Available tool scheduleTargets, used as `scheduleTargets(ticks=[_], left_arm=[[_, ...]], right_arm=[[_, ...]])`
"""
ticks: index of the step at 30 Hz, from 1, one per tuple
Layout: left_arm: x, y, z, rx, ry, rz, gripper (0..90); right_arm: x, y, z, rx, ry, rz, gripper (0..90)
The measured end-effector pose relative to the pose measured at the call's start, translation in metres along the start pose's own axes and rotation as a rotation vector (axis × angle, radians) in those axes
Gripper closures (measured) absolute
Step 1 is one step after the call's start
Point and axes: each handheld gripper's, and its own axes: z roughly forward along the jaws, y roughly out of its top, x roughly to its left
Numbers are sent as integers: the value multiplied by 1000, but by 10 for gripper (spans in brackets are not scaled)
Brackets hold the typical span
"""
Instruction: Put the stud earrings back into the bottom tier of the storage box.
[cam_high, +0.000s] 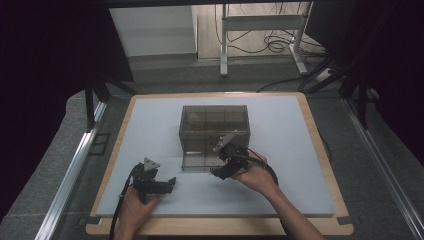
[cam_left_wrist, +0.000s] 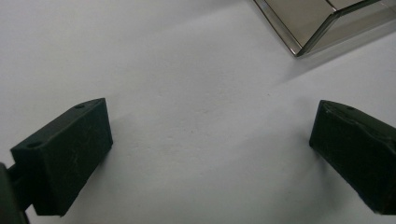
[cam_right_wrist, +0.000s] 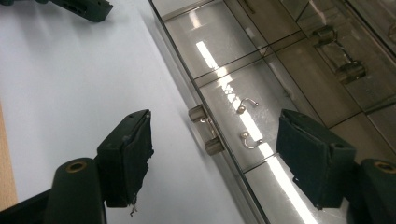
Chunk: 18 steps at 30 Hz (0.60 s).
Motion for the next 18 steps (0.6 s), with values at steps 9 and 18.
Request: scheduleTargets(ticks=[9, 18], left_arm=[[0, 0, 0, -4, 1, -4, 0], [0, 0, 0, -4, 1, -4, 0]], right_arm=[[4, -9, -1, -27, 4, 0, 247], [8, -20, -1, -34, 7, 8, 217]])
